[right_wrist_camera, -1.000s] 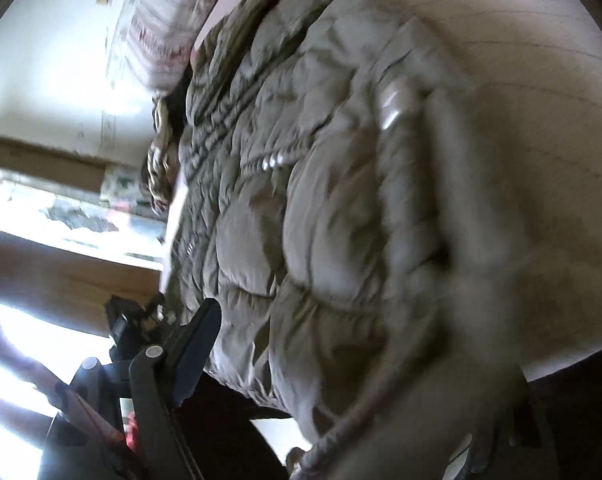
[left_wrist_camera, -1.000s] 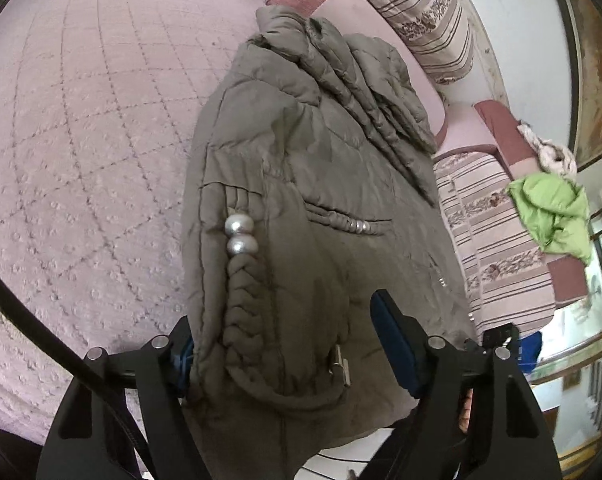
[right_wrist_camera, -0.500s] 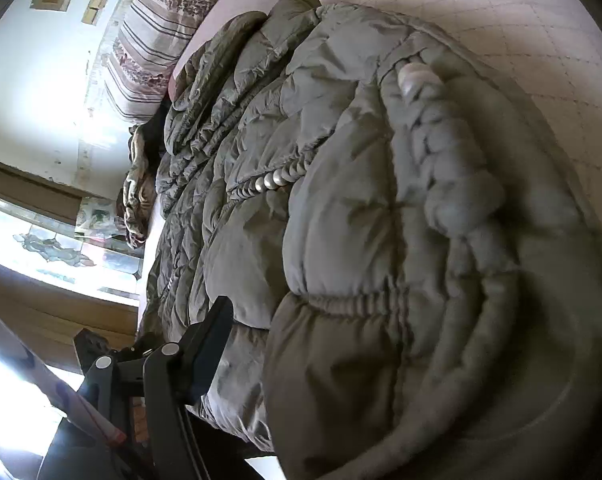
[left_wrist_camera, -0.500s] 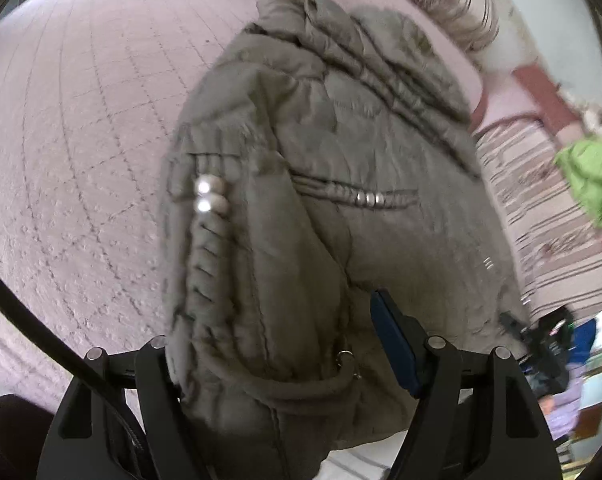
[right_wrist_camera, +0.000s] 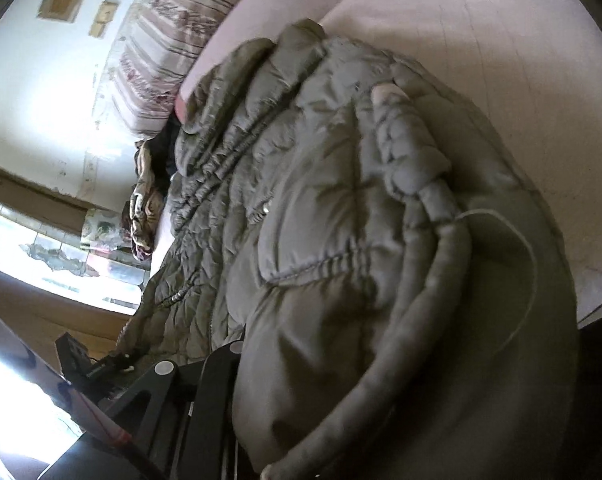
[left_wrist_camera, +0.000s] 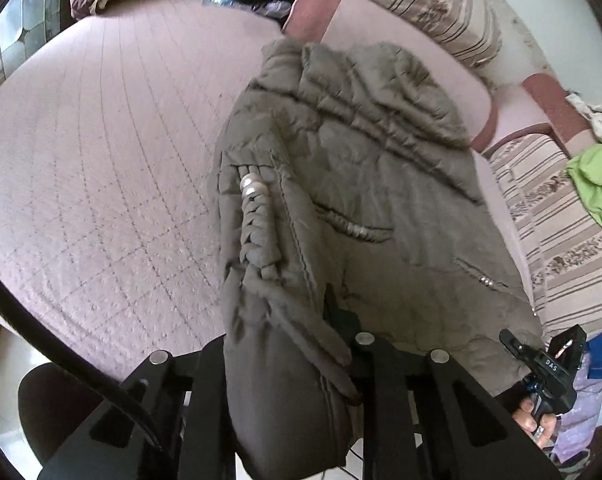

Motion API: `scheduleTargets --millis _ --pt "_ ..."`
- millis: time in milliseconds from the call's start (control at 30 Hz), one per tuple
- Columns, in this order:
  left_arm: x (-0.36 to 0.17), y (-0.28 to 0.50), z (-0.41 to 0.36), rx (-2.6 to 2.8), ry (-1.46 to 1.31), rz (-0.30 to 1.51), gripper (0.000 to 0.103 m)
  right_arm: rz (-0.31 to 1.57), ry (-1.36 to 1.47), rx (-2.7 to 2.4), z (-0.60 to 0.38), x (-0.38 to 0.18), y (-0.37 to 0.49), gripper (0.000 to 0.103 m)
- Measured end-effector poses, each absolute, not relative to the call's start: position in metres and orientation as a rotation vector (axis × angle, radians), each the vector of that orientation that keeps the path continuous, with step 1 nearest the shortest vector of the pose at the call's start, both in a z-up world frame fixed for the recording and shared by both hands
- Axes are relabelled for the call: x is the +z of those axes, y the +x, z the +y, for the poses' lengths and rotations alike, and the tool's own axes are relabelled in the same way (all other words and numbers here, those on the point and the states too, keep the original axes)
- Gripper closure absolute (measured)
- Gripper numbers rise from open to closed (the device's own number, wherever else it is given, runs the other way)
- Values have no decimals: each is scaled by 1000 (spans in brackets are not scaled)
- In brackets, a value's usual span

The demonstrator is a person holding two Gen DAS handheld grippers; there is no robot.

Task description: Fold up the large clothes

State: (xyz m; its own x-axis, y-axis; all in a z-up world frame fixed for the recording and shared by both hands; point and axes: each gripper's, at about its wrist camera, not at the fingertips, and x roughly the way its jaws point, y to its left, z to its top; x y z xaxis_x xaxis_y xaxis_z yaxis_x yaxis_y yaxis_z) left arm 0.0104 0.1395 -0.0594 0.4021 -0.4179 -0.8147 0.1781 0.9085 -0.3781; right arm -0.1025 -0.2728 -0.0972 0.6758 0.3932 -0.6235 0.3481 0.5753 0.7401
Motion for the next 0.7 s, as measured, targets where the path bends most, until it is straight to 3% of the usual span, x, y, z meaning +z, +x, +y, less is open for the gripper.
scheduleTargets --millis 433,700 --pt "-43 -6 163 -406 -293 1065 84 880 885 66 -265 -66 -139 83" --pt "0 29 149 -406 -263 973 84 834 794 100 -257 -20 -99 83"
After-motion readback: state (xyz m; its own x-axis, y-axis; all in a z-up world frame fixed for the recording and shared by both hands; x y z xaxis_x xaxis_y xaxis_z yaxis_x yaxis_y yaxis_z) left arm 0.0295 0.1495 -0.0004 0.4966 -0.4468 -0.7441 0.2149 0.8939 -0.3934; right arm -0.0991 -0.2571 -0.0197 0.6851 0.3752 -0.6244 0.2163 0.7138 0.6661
